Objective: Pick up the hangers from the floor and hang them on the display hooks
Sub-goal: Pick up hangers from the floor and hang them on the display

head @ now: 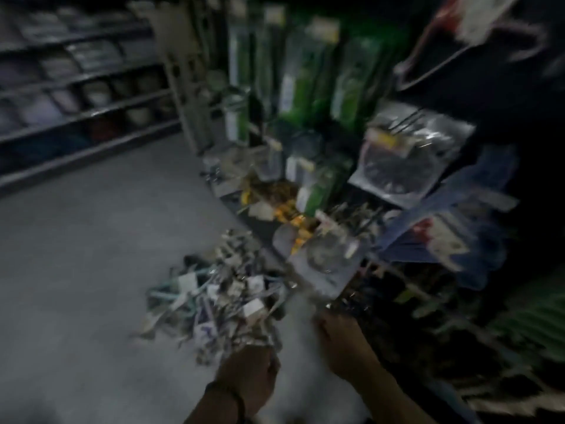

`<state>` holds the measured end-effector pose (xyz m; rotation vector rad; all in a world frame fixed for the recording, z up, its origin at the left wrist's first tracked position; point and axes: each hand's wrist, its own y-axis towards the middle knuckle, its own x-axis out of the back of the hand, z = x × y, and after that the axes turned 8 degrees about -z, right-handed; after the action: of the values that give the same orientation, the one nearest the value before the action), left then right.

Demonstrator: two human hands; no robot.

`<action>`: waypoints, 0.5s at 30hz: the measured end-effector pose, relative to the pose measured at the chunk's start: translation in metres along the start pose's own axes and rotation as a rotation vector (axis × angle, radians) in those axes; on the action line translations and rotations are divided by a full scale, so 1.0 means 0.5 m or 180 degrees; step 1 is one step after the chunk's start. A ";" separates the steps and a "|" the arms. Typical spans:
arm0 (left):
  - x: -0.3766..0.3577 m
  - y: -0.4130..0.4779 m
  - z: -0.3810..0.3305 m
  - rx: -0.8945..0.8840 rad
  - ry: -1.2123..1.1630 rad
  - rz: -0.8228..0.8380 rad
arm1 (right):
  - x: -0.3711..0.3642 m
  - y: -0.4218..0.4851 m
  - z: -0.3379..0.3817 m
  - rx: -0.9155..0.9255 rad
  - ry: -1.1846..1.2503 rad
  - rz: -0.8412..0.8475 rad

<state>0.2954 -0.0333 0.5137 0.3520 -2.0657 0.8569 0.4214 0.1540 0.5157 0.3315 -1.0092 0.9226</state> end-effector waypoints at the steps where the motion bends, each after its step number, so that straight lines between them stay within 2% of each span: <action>1: -0.005 -0.013 0.047 0.0146 -0.0069 0.0150 | -0.041 0.006 0.028 0.0050 0.0013 0.0188; 7: -0.007 -0.024 0.255 0.0918 -0.0663 0.0374 | -0.174 0.078 0.175 0.0003 -0.0101 0.0888; 15: -0.011 0.115 0.423 0.1680 -0.1196 0.0248 | -0.370 0.331 0.215 -0.0145 -0.0265 0.1688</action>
<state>0.1407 -0.1370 0.3982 0.7688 -2.1726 1.4785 0.1900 0.0911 0.3905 0.0590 -1.2201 1.3677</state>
